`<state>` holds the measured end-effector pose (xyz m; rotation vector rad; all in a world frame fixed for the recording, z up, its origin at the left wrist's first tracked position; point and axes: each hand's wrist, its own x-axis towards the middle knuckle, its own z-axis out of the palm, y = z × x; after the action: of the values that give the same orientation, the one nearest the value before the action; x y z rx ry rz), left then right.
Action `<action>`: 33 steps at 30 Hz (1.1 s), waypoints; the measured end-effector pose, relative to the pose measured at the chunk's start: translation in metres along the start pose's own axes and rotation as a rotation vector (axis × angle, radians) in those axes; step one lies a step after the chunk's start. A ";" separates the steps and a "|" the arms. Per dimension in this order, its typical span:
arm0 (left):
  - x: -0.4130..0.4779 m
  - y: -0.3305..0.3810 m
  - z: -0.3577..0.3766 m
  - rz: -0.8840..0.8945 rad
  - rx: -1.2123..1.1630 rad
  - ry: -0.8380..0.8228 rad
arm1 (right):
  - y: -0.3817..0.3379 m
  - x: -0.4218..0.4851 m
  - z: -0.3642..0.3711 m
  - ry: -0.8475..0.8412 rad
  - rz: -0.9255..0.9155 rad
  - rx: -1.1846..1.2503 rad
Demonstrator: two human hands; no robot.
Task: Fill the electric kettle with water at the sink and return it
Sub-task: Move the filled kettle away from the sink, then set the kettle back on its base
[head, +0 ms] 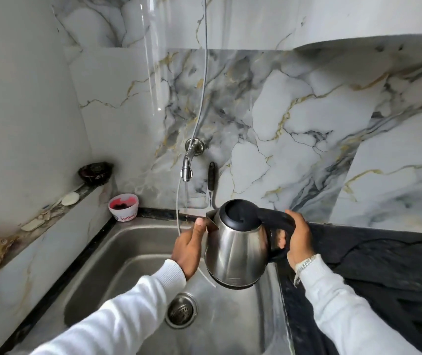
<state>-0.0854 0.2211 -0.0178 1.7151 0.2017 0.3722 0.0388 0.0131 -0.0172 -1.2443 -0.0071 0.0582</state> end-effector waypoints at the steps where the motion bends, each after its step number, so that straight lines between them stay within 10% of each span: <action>1: -0.001 0.000 0.008 -0.024 -0.057 -0.014 | -0.004 -0.002 -0.007 0.014 -0.003 0.002; 22: -0.031 0.011 0.257 -0.168 -0.254 -0.284 | -0.070 -0.025 -0.264 0.289 -0.006 -0.028; 33: -0.046 0.000 0.262 -0.138 -0.196 -0.386 | -0.054 -0.033 -0.293 0.238 0.044 -0.020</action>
<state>-0.0350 -0.0370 -0.0613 1.5351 0.0005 -0.0434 0.0195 -0.2834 -0.0590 -1.2650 0.2262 -0.0520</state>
